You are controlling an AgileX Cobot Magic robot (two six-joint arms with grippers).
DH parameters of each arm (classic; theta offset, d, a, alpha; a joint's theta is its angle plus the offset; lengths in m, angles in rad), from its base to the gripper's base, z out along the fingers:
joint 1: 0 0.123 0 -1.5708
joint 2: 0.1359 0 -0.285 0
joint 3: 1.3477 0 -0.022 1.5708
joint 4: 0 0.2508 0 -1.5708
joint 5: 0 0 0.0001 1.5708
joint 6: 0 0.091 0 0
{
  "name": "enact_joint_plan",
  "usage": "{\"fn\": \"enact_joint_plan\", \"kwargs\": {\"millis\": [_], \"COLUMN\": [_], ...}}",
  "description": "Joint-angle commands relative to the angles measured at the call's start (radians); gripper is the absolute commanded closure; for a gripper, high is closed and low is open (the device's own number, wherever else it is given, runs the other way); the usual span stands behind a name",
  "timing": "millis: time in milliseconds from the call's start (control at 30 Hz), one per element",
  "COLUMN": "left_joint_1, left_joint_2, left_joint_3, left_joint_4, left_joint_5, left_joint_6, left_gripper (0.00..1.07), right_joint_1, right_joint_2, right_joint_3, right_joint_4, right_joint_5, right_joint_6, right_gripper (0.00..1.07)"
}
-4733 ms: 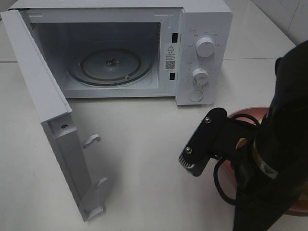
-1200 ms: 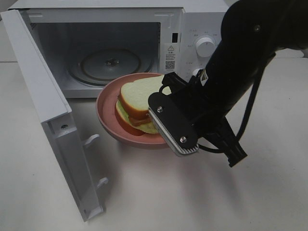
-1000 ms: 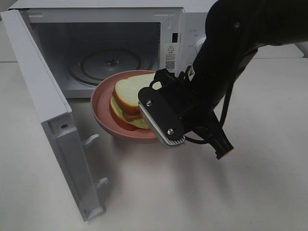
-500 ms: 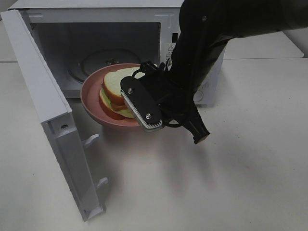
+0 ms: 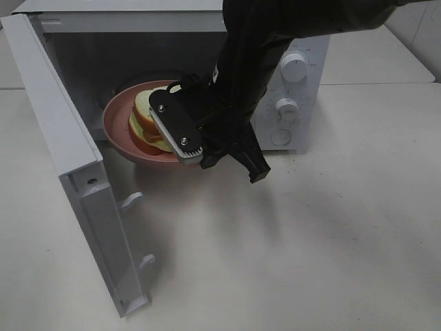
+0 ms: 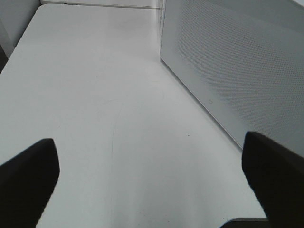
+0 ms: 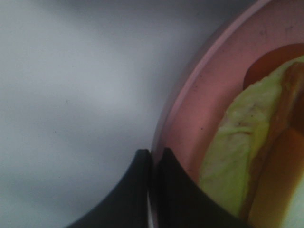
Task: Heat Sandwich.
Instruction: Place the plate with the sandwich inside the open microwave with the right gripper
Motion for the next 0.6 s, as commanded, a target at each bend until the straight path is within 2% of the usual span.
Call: {"fn": "enact_joint_plan", "kwargs": {"millis": [33, 600], "left_joint_1": [0.002, 0.002], "left_joint_2": [-0.023, -0.023], "left_joint_3": [0.002, 0.002], "left_joint_4": [0.001, 0.001], "left_joint_5": [-0.015, -0.015], "left_joint_6": [-0.006, -0.006], "left_gripper": [0.07, 0.07], "right_joint_1": [-0.002, -0.002], "right_joint_2": [0.032, 0.181], "right_joint_3": [-0.061, -0.299], "right_joint_4": [-0.013, -0.052], "right_joint_5": [0.013, 0.090], "right_joint_6": [0.018, 0.071], "right_gripper": [1.07, 1.07]}}
